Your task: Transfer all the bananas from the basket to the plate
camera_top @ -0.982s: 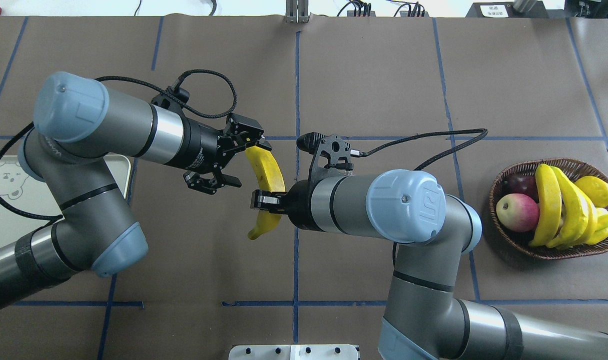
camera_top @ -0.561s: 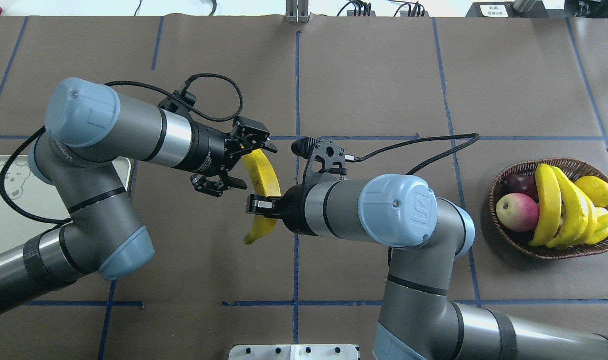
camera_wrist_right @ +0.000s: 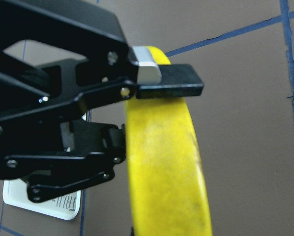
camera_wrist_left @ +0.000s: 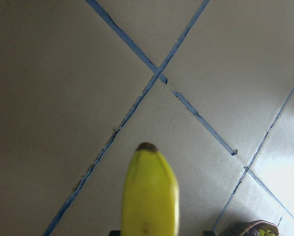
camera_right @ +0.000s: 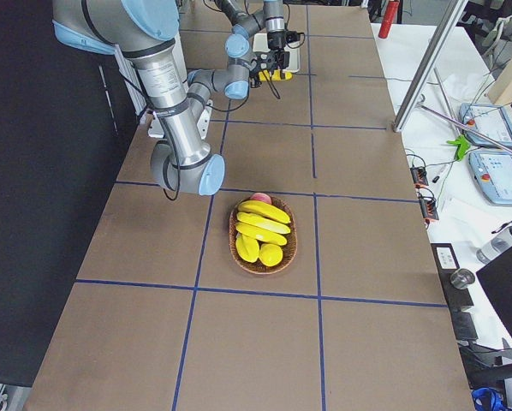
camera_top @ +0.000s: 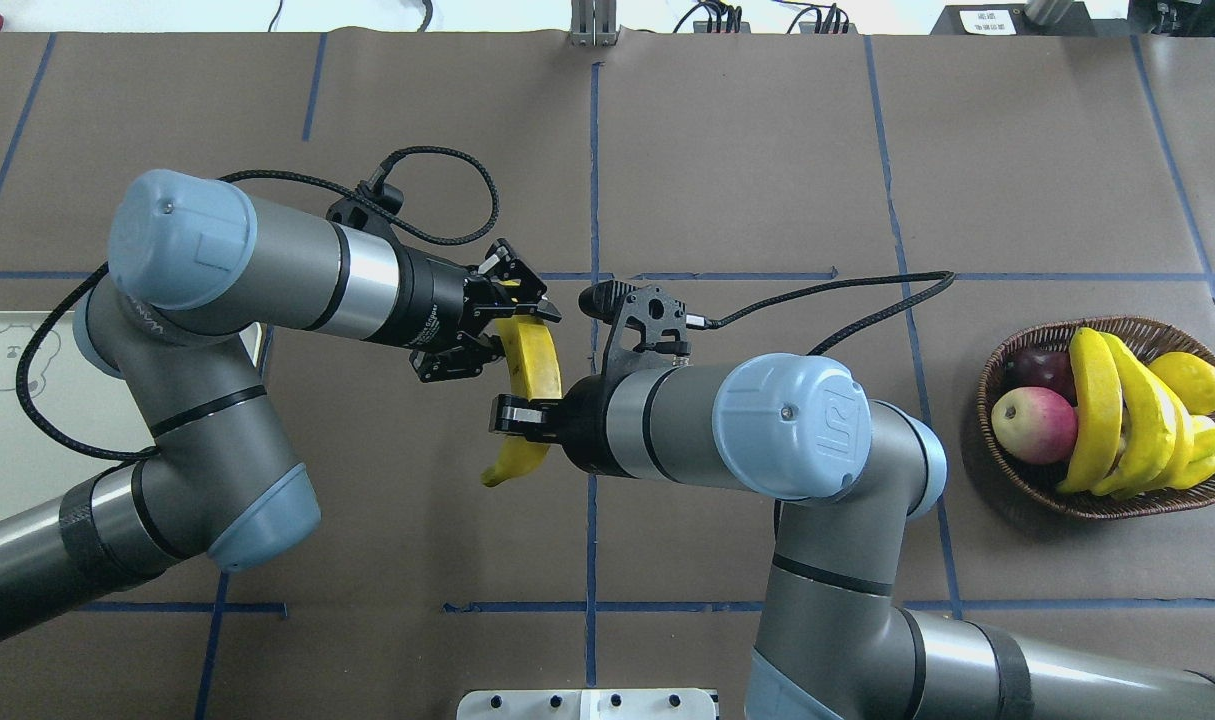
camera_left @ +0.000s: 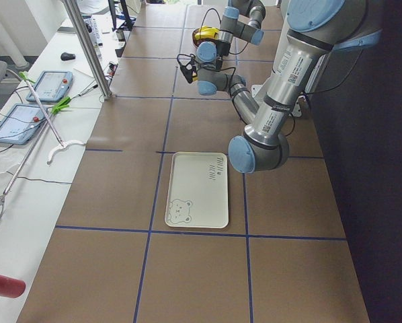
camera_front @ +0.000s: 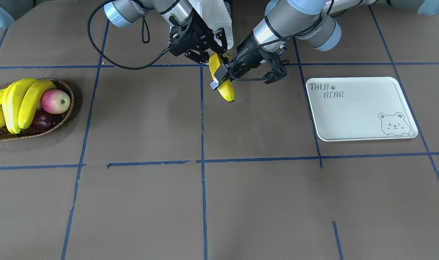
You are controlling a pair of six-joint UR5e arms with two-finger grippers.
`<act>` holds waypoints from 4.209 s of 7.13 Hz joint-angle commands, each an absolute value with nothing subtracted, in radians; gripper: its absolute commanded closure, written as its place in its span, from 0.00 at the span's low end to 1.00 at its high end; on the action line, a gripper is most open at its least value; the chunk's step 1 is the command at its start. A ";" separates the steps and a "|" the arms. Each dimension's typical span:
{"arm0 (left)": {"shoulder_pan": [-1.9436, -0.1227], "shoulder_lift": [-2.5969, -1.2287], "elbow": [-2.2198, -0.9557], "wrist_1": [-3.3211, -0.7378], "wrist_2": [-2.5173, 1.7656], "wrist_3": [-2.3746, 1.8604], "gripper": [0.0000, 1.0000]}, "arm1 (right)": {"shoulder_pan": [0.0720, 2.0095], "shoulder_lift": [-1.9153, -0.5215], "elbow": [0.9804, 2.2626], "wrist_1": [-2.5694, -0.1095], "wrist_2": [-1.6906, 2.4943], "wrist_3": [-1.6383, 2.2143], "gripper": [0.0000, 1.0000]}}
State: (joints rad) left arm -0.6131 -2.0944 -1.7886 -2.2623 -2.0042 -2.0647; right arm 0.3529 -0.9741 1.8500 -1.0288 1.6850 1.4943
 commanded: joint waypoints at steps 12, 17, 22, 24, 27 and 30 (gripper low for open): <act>-0.784 -1.708 -1.801 -2.252 -2.008 -1.952 1.00 | 0.673 -1.181 2.029 -1.503 2.120 1.332 0.01; -0.921 -1.525 -1.703 -2.259 -2.041 -1.663 1.00 | 0.855 -1.483 2.160 -1.706 2.126 0.676 0.01; -1.098 -1.523 -1.451 -2.347 -2.111 -1.480 1.00 | 1.009 -1.609 2.149 -1.706 2.210 0.414 0.01; -1.098 -1.523 -1.387 -2.416 -2.111 -1.480 0.83 | 1.009 -1.609 2.151 -1.704 2.210 0.422 0.01; -1.098 -1.519 -1.358 -2.474 -2.172 -1.430 0.00 | 1.009 -1.611 2.155 -1.704 2.212 0.423 0.01; -1.233 -1.517 -1.446 -2.470 -2.362 -1.407 0.00 | 1.051 -1.650 2.161 -1.701 2.203 0.391 0.01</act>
